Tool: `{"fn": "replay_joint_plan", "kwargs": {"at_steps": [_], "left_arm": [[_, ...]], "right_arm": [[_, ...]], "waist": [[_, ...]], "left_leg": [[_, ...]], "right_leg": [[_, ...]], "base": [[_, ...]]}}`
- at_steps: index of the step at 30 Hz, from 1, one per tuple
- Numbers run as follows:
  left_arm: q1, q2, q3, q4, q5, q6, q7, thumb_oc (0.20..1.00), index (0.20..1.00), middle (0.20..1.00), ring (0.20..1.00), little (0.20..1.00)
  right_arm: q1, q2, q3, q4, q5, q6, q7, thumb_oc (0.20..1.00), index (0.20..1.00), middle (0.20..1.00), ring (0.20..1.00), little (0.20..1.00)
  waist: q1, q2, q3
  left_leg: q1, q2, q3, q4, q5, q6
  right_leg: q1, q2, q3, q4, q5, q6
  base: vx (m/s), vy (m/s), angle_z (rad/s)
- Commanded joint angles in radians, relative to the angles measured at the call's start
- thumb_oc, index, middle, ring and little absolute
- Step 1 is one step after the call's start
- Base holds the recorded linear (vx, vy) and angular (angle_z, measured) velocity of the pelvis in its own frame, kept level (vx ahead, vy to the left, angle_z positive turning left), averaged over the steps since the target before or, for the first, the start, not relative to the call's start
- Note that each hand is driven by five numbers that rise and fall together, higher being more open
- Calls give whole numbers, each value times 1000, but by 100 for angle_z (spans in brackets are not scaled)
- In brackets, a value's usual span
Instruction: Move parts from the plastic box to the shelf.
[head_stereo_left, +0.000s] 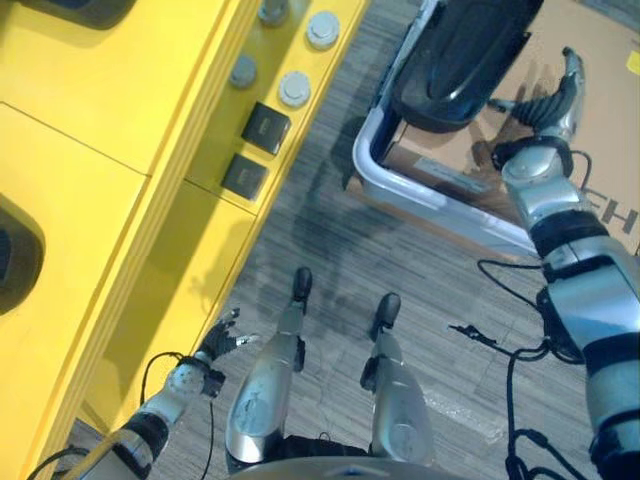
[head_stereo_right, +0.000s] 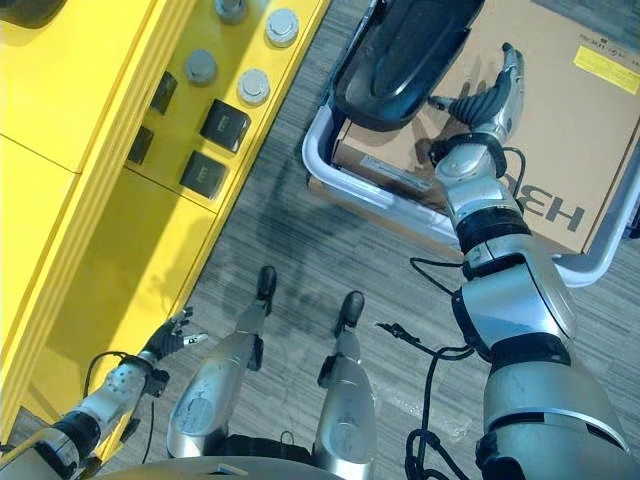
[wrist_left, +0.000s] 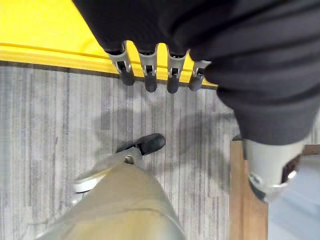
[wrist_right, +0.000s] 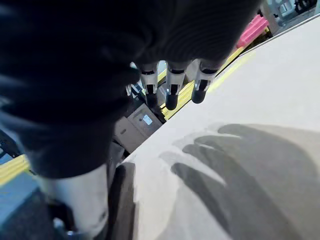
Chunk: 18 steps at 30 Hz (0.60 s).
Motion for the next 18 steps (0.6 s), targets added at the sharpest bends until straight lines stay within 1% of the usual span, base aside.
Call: {"fn": "replay_joint_plan", "kwargs": {"at_steps": [1,4,7,10,12,14,18], "left_arm": [[-1,-20,-38,38,17,-52,-20,1000,1000,1000,1000,1000],[7,-27,-30,47,14,-56,-33,1000,1000,1000,1000,1000],[12,-34,-22,35,7,-46,-48,1000,1000,1000,1000,1000],[8,-37,-21,32,-4,-38,-54,1000,1000,1000,1000,1000],[8,-42,-23,33,-7,-33,-53,1000,1000,1000,1000,1000],[12,-46,-23,37,-6,-32,-52,1000,1000,1000,1000,1000],[6,-51,-22,53,-15,-13,-45,1000,1000,1000,1000,1000]], "right_arm": [[-99,-141,36,-39,-29,-20,-69,1000,1000,1000,1000,1000],[-96,-155,26,-52,-37,-12,-60,1000,1000,1000,1000,1000],[-88,-165,25,-58,-35,10,-18,1000,1000,1000,1000,1000],[-91,-159,34,-50,-46,28,7,1000,1000,1000,1000,1000],[-100,-151,51,-34,-47,46,26,1000,1000,1000,1000,1000],[-106,-145,64,-16,-39,51,41,1000,1000,1000,1000,1000],[-140,-122,96,32,11,76,92,1000,1000,1000,1000,1000]], "waist": [[4,-8,-56],[3,-14,-82],[7,-18,-107],[11,-18,-113],[15,-16,-112],[20,-14,-109],[30,-9,-90]], "left_leg": [[45,14,-36,47,-119,-30],[65,20,-34,45,-126,-32],[86,25,-30,49,-138,-31],[91,23,-31,52,-142,-30],[90,21,-33,56,-144,-28],[87,19,-34,59,-144,-28],[68,12,-38,68,-143,-25]], "right_leg": [[-13,-63,-20,96,-88,34],[7,-59,-19,91,-94,31],[34,-59,-26,84,-100,28],[41,-60,-29,81,-102,28],[41,-62,-32,82,-102,27],[43,-63,-34,81,-102,26],[28,-70,-41,87,-98,30]], "base": [[47,22,4],[58,14,6],[66,8,5],[16,4,1],[0,0,0],[0,0,0],[-32,31,2]]}}
